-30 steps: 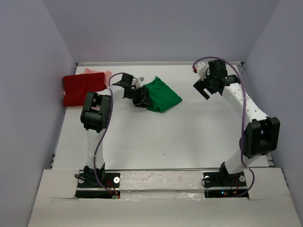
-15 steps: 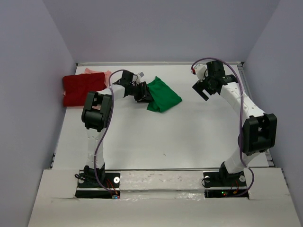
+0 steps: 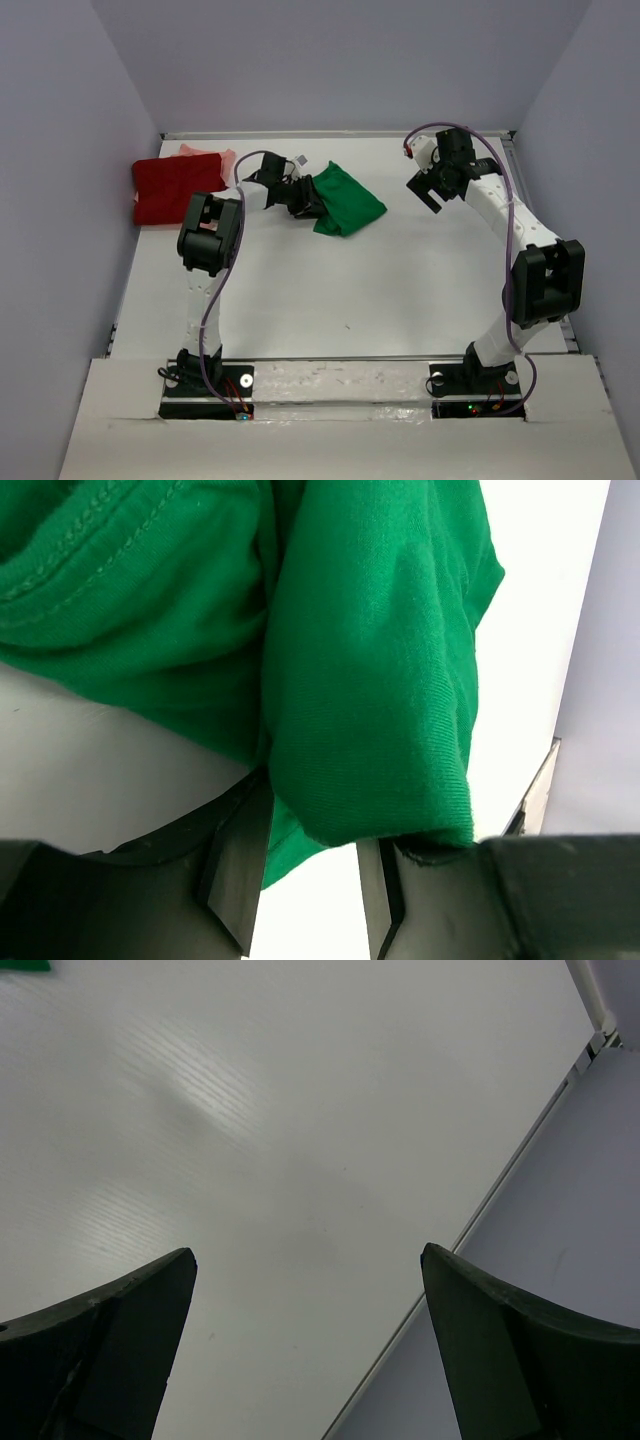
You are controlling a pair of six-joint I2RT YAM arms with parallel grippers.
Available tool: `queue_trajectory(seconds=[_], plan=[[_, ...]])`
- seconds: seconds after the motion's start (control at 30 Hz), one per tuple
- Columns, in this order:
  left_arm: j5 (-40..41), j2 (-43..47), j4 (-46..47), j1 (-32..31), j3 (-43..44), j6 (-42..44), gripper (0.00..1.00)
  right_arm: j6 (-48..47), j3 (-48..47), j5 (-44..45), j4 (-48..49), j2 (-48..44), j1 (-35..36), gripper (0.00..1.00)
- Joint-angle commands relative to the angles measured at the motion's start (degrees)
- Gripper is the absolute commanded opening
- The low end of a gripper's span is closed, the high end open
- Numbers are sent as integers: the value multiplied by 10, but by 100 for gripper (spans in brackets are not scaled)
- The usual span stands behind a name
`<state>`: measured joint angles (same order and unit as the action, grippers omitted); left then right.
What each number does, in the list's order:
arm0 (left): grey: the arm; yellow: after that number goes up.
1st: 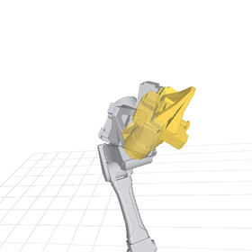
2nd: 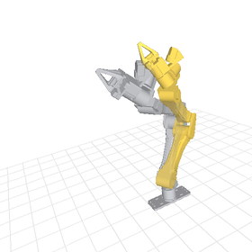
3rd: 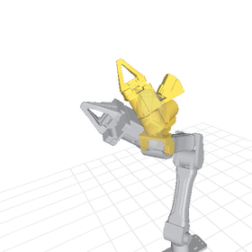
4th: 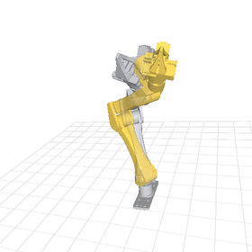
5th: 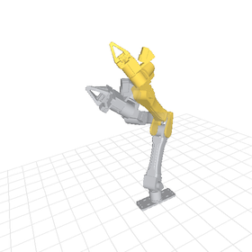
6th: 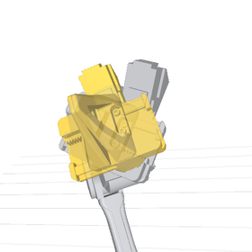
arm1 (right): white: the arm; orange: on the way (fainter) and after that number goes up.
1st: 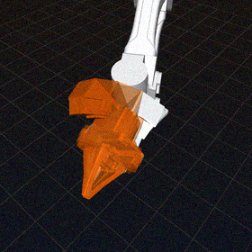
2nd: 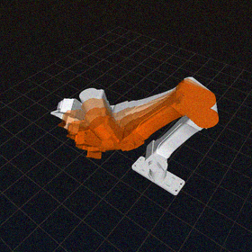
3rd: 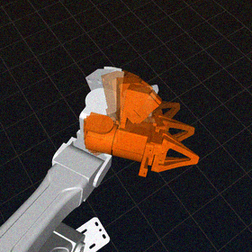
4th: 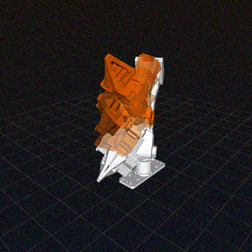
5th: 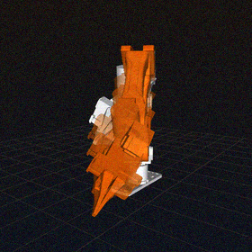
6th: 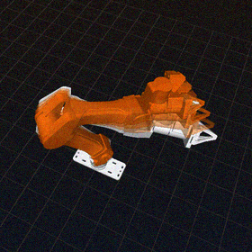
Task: Fold and stack the t-shirts
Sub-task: Fold the long partially folded tshirt into a neat square
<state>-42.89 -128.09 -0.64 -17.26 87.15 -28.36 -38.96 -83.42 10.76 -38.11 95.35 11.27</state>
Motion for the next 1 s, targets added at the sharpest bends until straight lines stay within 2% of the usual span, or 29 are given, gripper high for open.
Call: queue_trajectory(seconds=[0.0,0.07,0.2,0.33,0.4,0.43,0.57,0.7,0.97], plan=[[16,-2,2,-8,5,1,49,-5,8,7,15,-6,-4,100],[22,-5,2,-10,6,1,49,-5,8,7,15,-5,-4,100],[40,-14,1,-15,13,6,39,-6,8,10,14,-8,-4,100],[58,-23,-1,-18,23,10,20,-8,10,12,13,-11,-4,100],[71,-26,-3,-21,28,16,2,-9,12,15,13,-13,-4,100],[76,-27,-3,-22,30,21,0,-10,12,16,13,-15,-4,100],[95,-20,-14,-23,42,45,0,-9,12,16,12,-17,-4,100],[132,-11,-75,-23,82,94,0,-9,9,15,11,-16,-4,100],[267,59,-153,-24,99,191,0,-5,0,4,9,-24,-4,100]])
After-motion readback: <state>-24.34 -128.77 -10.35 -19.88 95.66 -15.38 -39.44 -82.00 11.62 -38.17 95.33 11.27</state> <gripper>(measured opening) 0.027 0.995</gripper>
